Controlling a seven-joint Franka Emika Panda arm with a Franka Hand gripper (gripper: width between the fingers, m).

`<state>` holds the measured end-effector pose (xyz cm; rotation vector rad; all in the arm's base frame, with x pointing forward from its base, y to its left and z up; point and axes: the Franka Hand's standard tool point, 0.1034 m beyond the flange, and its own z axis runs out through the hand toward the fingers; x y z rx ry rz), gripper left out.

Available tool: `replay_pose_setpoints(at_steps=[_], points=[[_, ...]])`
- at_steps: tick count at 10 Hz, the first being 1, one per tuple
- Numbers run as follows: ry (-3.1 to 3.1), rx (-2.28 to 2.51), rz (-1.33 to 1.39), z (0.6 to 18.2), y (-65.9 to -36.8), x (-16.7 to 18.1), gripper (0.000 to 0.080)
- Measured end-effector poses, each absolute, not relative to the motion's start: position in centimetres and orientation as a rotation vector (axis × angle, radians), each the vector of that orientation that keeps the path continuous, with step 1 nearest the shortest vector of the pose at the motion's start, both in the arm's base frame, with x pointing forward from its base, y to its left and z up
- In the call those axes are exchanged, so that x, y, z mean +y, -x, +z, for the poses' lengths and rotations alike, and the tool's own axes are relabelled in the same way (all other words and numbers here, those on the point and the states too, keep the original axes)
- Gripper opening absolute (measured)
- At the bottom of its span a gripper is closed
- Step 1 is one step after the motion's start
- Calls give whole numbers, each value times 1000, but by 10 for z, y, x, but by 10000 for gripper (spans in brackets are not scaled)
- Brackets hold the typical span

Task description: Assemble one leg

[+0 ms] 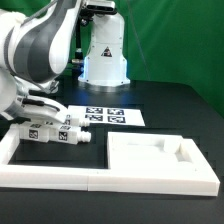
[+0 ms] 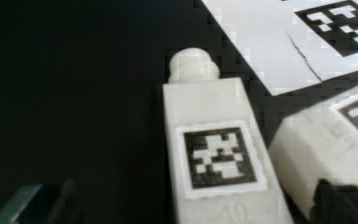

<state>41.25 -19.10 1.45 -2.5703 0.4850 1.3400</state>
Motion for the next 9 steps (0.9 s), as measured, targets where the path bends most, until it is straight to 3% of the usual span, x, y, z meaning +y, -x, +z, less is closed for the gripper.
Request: replay_pose_setpoints(at_steps=[3, 5, 6, 7, 9], points=[[2568, 482, 1349, 12, -411, -189, 648], [2568, 482, 1349, 12, -411, -189, 373], [2568, 482, 1349, 12, -411, -189, 373], [2568, 482, 1349, 12, -411, -189, 284], [2577, 458, 1341, 25, -420, -182, 284]])
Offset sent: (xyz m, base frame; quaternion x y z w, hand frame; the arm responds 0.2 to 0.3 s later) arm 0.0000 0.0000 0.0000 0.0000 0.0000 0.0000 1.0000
